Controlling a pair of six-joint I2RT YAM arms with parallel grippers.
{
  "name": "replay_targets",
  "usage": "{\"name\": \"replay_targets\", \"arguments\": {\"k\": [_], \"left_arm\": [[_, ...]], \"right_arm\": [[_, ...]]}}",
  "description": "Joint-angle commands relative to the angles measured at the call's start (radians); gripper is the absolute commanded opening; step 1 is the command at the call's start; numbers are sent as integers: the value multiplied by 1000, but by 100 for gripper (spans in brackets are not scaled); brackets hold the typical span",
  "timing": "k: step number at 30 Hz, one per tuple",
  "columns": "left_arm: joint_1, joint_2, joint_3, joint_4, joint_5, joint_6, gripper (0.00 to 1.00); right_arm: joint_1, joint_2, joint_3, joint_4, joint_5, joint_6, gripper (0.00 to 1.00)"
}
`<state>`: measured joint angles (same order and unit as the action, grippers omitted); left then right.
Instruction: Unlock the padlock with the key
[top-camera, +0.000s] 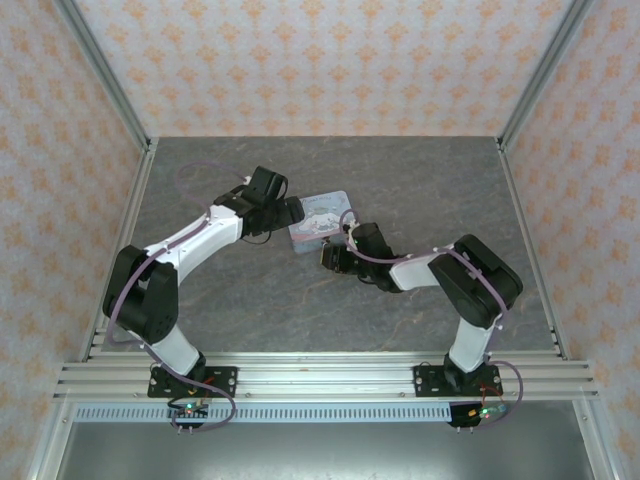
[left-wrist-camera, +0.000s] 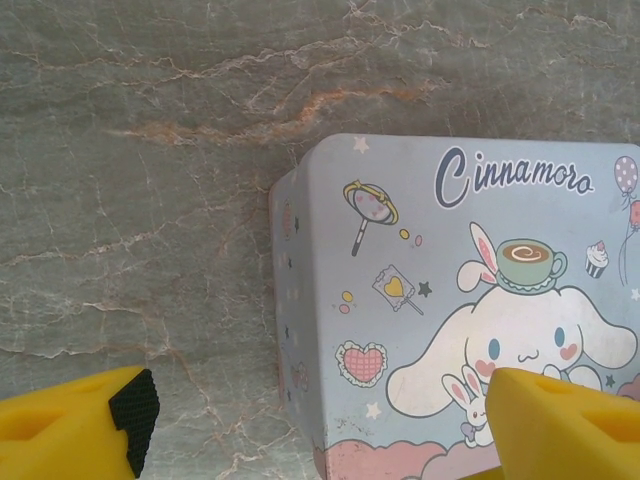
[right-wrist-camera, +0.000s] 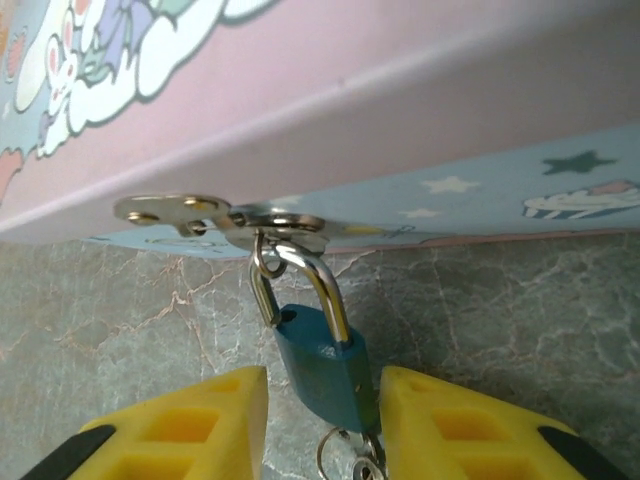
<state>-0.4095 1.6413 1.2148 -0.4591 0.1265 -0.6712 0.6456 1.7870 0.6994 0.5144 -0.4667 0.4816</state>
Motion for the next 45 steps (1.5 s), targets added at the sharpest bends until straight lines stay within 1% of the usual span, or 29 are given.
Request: {"name": "replay_targets", "arguments": {"k": [1,6,10,16,20,26,33,38,45], "left_arm": [[15,13,26,5,13,21,86],[18,22,40,-15,15,34,86],[18,30,51,-55,2,55,86],[-11,65,54,-86,-39,88,86],[-52,101,73,-113,-115,103,86],[-94,152,76,-132,-178,115,86],[-118,169,21,-112,-190,95,85],[-130,187,-2,-100,-182,93,84],[-132,217,-16,-91,-166,96,80]], "right_arm": [[7,31,14,20,41,-6,30],[5,28,-6,48,96,22,10],[-3,5,-28,59,115,47,0],[-8,-31,-60,84,129,98,0],[-9,-26,-71,112,132,138,0],[-9,-29,-98,161,161,213,0],[-11,-45,-124,217,229,356,0],[-17,-38,-121,261,250,450,0],[-37,-35,-96,257,283,511,0]]}}
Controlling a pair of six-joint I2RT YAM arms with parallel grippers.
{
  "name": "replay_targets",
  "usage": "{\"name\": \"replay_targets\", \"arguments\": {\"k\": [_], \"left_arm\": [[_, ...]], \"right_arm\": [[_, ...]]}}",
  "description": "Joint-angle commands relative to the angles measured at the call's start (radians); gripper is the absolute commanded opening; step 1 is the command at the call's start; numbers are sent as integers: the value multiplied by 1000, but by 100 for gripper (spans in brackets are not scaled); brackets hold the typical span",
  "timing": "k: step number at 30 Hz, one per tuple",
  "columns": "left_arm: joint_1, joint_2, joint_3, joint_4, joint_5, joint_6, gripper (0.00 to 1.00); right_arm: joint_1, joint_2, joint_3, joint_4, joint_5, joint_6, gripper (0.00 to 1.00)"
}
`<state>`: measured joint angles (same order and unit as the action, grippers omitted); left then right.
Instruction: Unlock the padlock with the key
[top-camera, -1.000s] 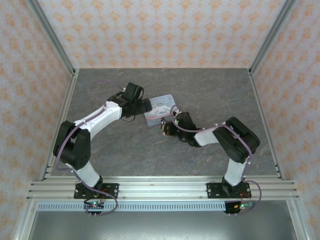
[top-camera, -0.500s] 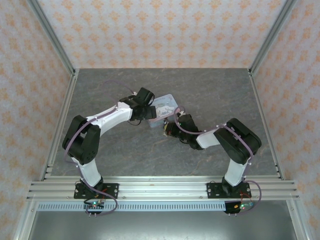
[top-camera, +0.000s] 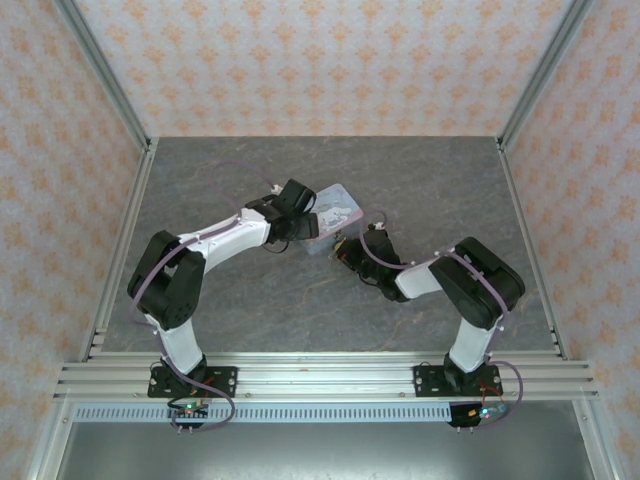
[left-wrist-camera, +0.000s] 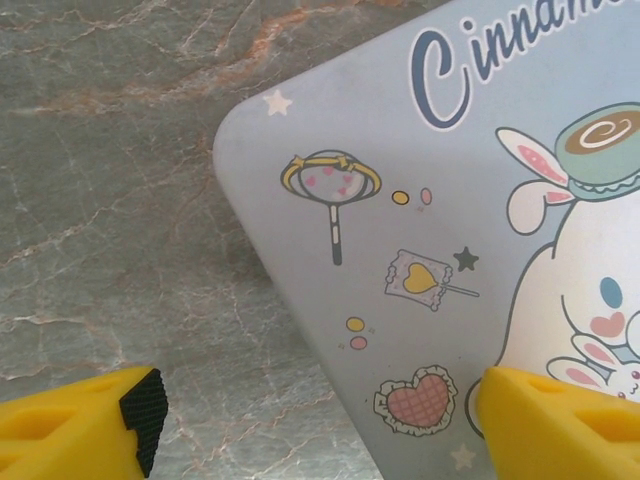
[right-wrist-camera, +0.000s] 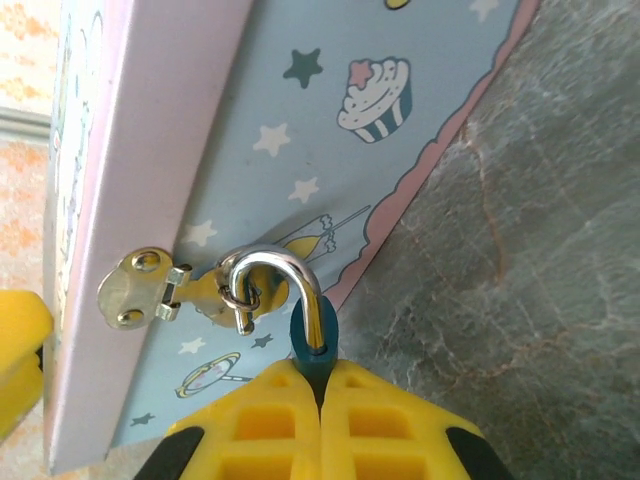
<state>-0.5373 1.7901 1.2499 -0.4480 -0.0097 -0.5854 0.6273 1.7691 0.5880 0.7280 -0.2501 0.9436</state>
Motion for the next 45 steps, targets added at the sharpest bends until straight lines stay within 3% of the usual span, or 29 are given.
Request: {"name": "replay_targets", "arguments": {"k": [1,5,13,22,23,25,28,32,35,37,40,43,45], "left_arm": [[-5,73,-51,-101,-27,10,80],[-4,89,-49,-101,-12,14,79],[-5,104,-44,-110,2,20,78],[-5,-32,-9,-119,33,16,89],[-4,-51,0,-125,33,13,91],[-1,-106,14,-142,19,14,98],[16,-198,33,-187,-40,23,100],[91,-338,18,-237,-154,34,100],[145,-456,-37,-212,-349,78,100],[152,-556,-151,-62,-520,173,100],[181,-654,-340,226,-657,331,100],[260,-679,-461,383,-624,422,100],[323,-675,-543,494,-568,432,100]], "right_arm": [[-27,-15,22,33,66,49,0],[-72,-10,61,-20,40,7,0],[-213,13,219,-206,-147,-106,0],[-215,-188,-103,-172,-99,-71,2],[-217,-208,-129,-176,-96,-69,13],[-222,-274,-162,-210,-96,-73,52],[-237,-443,-176,-365,-68,-100,98],[-277,-726,-88,-731,41,-218,99],[-313,-856,39,-1008,283,-368,99],[-330,-873,96,-1082,546,-483,99],[-352,-845,24,-836,766,-804,99],[-407,-743,-60,-570,787,-908,99],[-441,-654,-140,-339,732,-920,99]]}}
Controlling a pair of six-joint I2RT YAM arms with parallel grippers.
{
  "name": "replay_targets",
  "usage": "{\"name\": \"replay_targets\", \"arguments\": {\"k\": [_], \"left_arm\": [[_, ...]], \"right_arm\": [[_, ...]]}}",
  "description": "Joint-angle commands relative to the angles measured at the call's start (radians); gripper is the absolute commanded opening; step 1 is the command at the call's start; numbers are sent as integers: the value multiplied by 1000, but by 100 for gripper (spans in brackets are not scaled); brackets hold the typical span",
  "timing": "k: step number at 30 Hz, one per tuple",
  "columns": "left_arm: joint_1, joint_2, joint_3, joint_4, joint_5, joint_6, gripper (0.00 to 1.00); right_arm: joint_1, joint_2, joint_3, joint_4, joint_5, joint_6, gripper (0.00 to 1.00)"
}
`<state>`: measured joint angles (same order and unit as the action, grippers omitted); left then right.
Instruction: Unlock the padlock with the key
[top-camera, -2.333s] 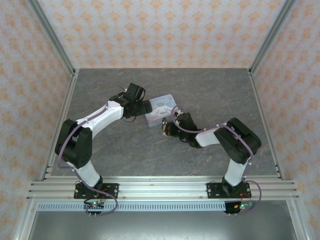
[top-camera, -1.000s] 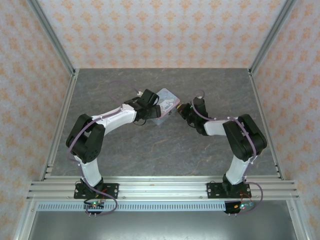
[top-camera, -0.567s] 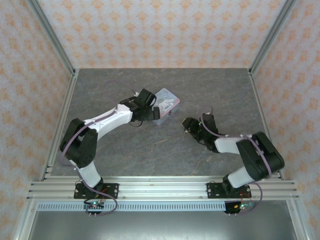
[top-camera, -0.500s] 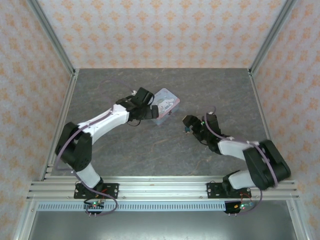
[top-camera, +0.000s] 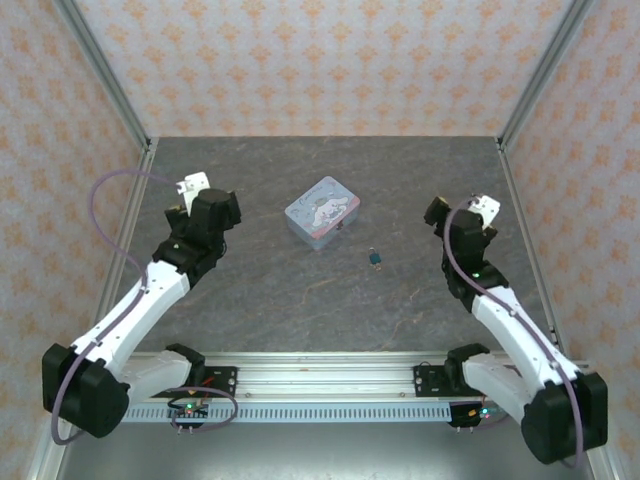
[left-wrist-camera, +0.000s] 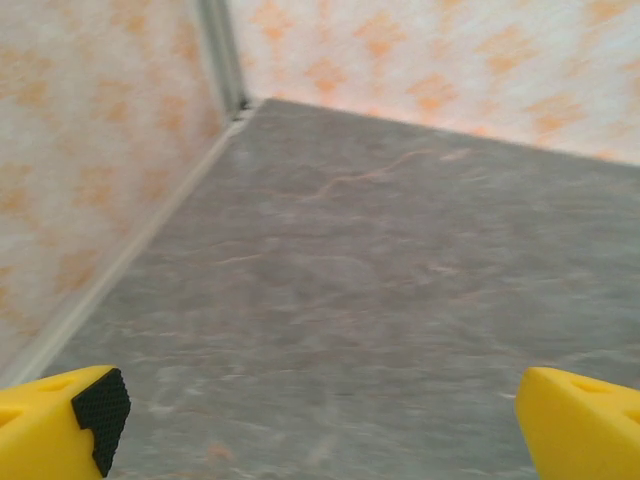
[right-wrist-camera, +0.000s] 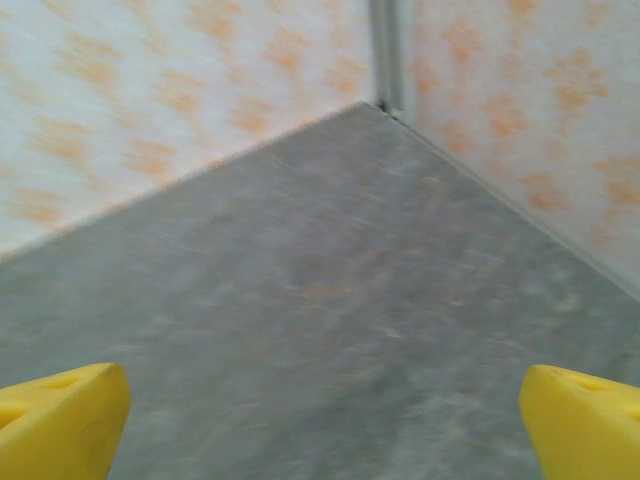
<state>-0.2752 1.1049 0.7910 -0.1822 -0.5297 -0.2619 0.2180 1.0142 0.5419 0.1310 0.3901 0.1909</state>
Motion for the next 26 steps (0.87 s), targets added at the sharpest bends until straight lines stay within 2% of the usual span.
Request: {"name": "replay_targets", "arguments": {"k": [1,4,5,6,7,8,9,10,11,12,13,14,15,17,20,23,24,26], "left_arm": [[91,14,-124,284,-21,111,100],[138,67,-228,492,46,157,100],[145,94,-256,566,71,175,100],[149,137,-289,656,93,185,100],[151,176,-288,694,135,230,99],[148,216,-258,647,154,257,97],[155,252,-264,662,143,250,97],[156,273,-307,733,147,245,97],[156,294,-370,862,166,252,96],[153,329,-417,980,183,261,96],[153,376,-413,1014,175,260,96],[155,417,-397,1036,175,270,96],[183,389,-383,955,228,239,96],[199,398,-389,984,242,234,97],[200,389,-380,948,247,229,97],[200,392,-382,959,245,229,99],[200,393,-383,961,245,230,100],[197,392,-389,972,237,234,100]], "right_arm": [[-49,157,-132,375,66,-164,99],[-62,346,-211,692,-18,-247,99],[-56,360,-224,734,-35,-281,99],[-82,384,-232,749,-109,-274,99],[-100,440,-249,816,-130,-254,99],[-115,538,-284,994,-169,-261,98],[-115,591,-284,1100,-186,-284,98],[-114,544,-253,971,-199,-282,98],[-127,481,-188,732,-205,-249,100],[-151,526,-157,728,-202,-228,99],[-153,551,-156,787,-161,-216,99],[-152,515,-161,737,-148,-209,99],[-148,491,-171,712,-102,-185,99],[-159,516,-205,820,-116,-187,99],[-145,520,-162,737,-229,-250,99],[-177,516,-128,663,-295,-234,99],[-176,515,-141,690,-293,-235,99],[-162,510,-152,707,-190,-211,99]]}}
